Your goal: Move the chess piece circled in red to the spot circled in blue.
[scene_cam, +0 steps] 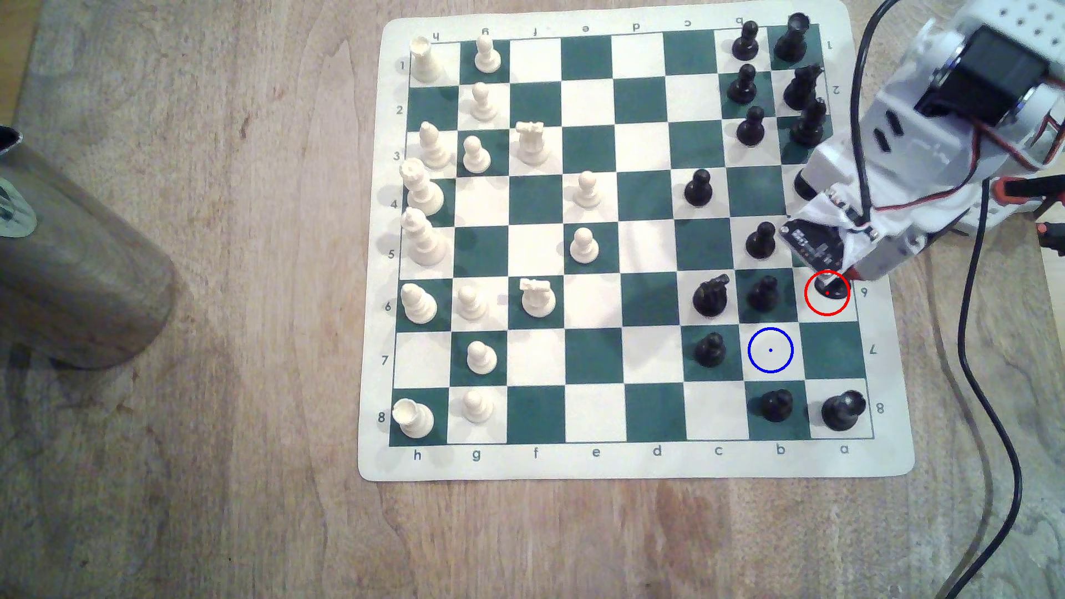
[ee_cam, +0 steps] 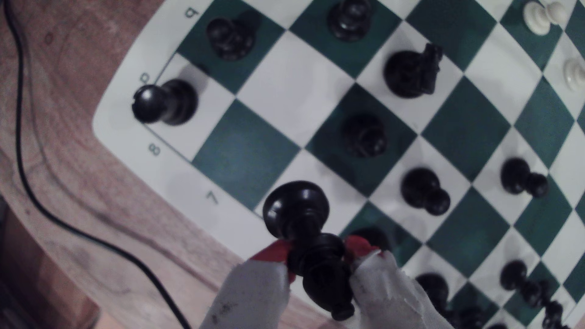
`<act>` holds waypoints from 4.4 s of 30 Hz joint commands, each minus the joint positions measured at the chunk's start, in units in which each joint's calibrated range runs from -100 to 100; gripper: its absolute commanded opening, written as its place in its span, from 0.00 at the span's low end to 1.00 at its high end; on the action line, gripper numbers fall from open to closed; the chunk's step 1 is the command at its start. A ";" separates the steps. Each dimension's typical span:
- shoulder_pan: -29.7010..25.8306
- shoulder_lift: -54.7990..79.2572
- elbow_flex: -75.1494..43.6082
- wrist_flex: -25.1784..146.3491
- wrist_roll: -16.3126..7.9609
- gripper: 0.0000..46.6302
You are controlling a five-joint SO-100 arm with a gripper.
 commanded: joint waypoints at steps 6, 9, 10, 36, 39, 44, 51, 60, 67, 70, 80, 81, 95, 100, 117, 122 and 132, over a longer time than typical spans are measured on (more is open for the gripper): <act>0.04 18.31 -20.17 2.83 3.08 0.01; 0.04 28.83 -25.97 0.87 4.00 0.01; 0.04 31.13 -27.42 0.87 4.00 0.01; 1.92 53.79 -37.76 -3.80 3.57 0.01; 2.46 54.05 -37.67 -3.96 3.52 0.01; 2.62 54.05 -37.03 -3.80 3.57 0.01; 1.92 54.73 -34.95 -4.46 3.52 0.01; 0.90 54.90 -33.04 -5.93 3.22 0.02; 0.74 54.98 -32.68 -6.09 3.08 0.09; 0.90 54.98 -32.50 -6.17 3.08 0.15; -0.35 54.90 -31.14 -7.08 2.49 0.20; -0.35 54.90 -31.14 -7.16 2.44 0.20; -0.35 54.39 -31.05 -7.73 2.25 0.08; -0.51 53.62 -31.23 -7.65 2.25 0.01; 1.52 52.60 -34.49 -7.16 2.59 0.01; 1.21 52.69 -33.77 -8.14 2.00 0.24; 2.31 46.41 -28.51 -10.93 1.90 0.41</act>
